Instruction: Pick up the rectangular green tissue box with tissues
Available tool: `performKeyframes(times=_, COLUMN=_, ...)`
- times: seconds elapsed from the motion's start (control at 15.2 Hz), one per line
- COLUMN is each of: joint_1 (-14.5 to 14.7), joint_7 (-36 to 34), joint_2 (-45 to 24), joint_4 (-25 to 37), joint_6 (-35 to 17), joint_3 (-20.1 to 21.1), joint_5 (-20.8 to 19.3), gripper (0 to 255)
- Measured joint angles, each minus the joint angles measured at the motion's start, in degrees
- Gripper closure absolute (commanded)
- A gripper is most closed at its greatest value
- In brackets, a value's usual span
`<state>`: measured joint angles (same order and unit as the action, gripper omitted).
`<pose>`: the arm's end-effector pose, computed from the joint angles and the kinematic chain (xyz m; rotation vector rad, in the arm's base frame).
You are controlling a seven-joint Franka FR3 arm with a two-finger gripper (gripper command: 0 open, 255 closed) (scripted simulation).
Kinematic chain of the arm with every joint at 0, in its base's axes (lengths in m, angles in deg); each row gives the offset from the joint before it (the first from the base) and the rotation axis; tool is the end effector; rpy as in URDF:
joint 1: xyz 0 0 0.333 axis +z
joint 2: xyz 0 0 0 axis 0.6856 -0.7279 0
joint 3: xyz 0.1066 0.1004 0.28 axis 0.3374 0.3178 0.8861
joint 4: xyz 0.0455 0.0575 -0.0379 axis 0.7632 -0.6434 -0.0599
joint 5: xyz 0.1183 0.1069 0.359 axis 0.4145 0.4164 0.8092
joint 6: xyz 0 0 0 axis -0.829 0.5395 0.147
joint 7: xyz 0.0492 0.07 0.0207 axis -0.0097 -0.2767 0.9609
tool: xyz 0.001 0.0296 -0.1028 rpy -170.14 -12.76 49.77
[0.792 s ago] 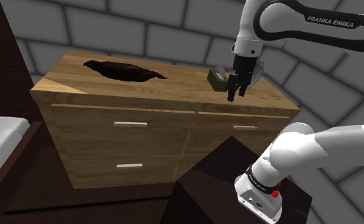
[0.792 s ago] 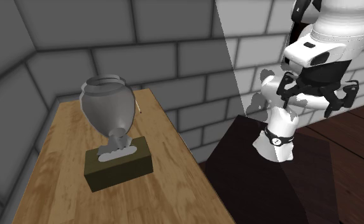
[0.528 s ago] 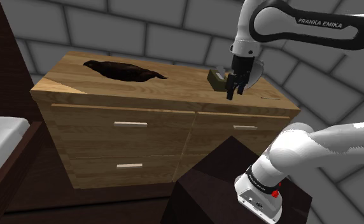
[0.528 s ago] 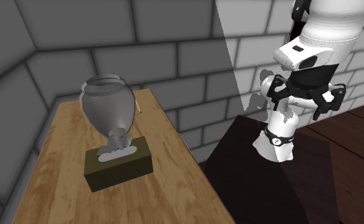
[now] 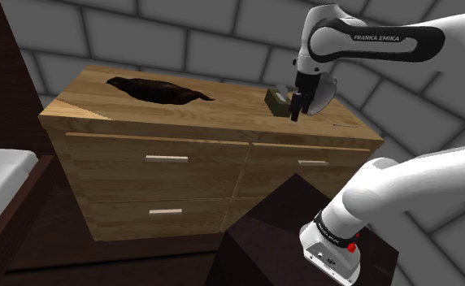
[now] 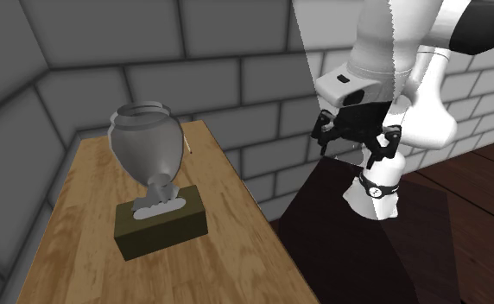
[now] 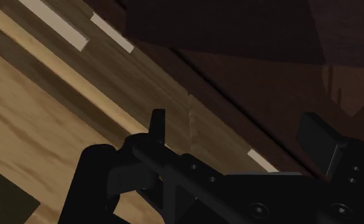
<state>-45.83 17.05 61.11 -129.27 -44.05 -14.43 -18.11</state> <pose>0.3453 -0.0797 0.5044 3.0611 0.1450 -0.3281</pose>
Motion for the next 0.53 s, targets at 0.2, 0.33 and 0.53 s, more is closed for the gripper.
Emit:
performKeyframes(times=0.2, joint_1=-0.7, joint_7=3.4, joint_2=-4.3, joint_4=1.8, joint_6=-4.0, joint_3=-2.0, joint_5=-2.9, gripper=0)
performKeyframes(times=0.33, joint_1=-1.2, joint_7=5.6, joint_2=-6.7, joint_4=2.9, joint_6=-6.2, joint_3=-3.3, joint_5=-4.6, gripper=0)
performKeyframes(times=0.53, joint_1=-1.7, joint_7=8.7, joint_2=-11.5, joint_4=5.7, joint_6=-9.9, joint_3=-5.1, joint_5=-6.6, gripper=0)
